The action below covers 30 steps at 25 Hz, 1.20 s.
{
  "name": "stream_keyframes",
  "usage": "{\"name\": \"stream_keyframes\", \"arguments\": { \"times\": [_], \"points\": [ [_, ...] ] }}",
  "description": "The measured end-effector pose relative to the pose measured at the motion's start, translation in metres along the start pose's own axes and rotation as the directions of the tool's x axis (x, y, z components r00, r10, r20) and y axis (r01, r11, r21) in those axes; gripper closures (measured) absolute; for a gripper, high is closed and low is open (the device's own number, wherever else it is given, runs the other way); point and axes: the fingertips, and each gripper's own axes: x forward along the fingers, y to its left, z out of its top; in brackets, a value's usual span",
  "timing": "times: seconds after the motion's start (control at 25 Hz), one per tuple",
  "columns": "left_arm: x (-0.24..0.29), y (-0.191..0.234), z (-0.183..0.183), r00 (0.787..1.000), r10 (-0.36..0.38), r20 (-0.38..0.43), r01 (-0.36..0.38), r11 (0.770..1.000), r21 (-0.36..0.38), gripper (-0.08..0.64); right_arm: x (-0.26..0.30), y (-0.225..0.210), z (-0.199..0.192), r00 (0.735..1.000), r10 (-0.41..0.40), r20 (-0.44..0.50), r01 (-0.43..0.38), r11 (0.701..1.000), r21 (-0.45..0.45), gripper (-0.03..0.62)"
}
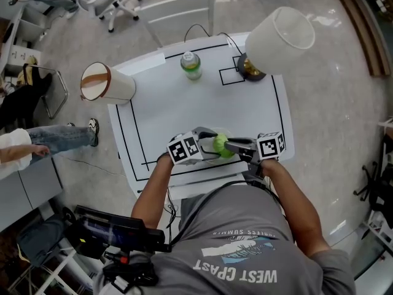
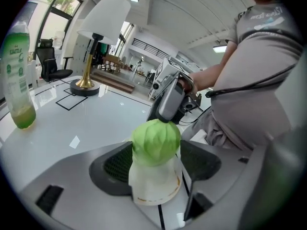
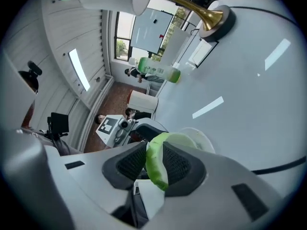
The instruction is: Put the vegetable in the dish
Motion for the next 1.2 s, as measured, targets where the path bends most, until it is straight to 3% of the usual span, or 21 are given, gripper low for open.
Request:
{"name": "stream_keyframes", "arguments": {
  "times": [0.2, 0.52, 0.64, 0.76, 0.88, 1.04, 1.2],
  "points": [
    [0.002, -0.004, -0.001, 1.000, -0.011, 0.010, 0.011, 1.000, -0.010, 0.245, -0.017, -0.013, 0.014, 0.997, -0.040, 0.066, 0.041, 0.999, -0.015, 0.483],
    [0.006, 0.005, 0.005, 0.998, 0.038, 0.041, -0.037, 0.999, -0.026, 0.245, -0.028, -0.031, 0.040, 0.985, -0.069, 0.161, 0.067, 0.998, 0.018, 0.485],
    [0.003, 0.010, 0.003, 0.996, 0.065, 0.060, -0.063, 0.997, -0.040, 0.245, -0.021, -0.034, 0.035, 0.986, -0.090, 0.141, 0.090, 0.996, 0.011, 0.485],
    [0.001, 0.006, 0.000, 0.989, 0.072, 0.128, -0.064, 0.995, -0.071, 0.242, -0.012, -0.038, 0.023, 0.988, -0.113, 0.109, 0.114, 0.994, -0.001, 0.485],
    [-0.005, 0.004, -0.002, 0.970, 0.115, 0.212, -0.092, 0.989, -0.115, 0.242, -0.003, -0.040, 0.016, 0.987, -0.137, 0.086, 0.140, 0.990, -0.033, 0.485],
    [-0.026, 0.015, 0.006, 0.920, 0.202, 0.335, -0.144, 0.971, -0.190, 0.242, 0.006, -0.039, 0.014, 0.985, -0.153, 0.082, 0.159, 0.984, -0.075, 0.483],
    [-0.045, 0.019, 0.012, 0.890, 0.263, 0.371, -0.196, 0.958, -0.209, 0.242, 0.007, -0.038, 0.018, 0.978, -0.179, 0.107, 0.190, 0.976, -0.105, 0.483]
  ]
}}
